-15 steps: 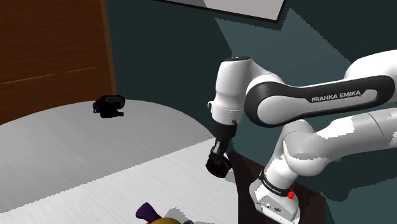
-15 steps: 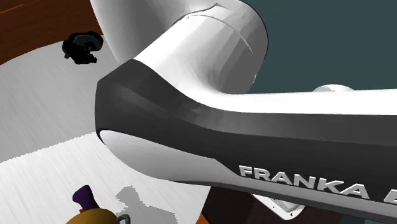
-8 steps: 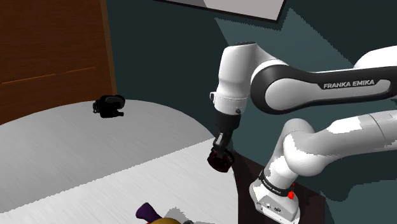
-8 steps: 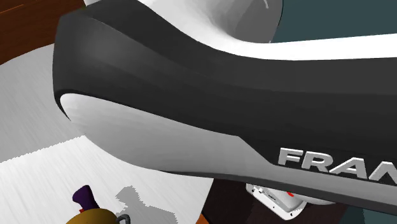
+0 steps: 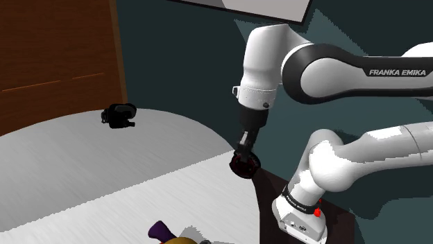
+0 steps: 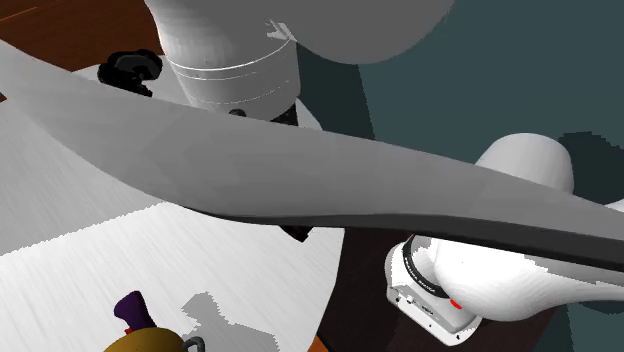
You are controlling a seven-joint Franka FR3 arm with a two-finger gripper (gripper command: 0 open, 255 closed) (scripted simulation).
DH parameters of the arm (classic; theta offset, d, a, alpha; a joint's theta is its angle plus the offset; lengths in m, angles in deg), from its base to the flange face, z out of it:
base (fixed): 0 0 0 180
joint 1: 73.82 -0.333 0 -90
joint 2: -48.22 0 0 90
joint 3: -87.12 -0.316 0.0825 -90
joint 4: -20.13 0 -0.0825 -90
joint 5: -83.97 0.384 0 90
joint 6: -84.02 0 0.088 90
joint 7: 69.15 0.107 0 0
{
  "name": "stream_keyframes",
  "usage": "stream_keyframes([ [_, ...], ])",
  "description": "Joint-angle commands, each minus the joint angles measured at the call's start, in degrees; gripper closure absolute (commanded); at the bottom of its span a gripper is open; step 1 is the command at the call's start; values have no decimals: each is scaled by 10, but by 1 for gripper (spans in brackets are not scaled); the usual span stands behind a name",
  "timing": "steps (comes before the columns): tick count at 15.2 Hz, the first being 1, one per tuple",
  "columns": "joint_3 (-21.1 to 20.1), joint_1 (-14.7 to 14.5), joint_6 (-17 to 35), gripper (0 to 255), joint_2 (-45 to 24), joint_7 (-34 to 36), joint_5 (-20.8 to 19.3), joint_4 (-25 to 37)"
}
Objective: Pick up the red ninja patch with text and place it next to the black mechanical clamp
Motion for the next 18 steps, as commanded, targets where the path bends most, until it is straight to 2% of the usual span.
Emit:
stream_keyframes([
  [1,2,1,-14,255,-2,3,-3,16],
  [8,14,5,-59,255,-6,8,-14,66],
  [18,10,71,17,255,-237,-19,-73,216],
])
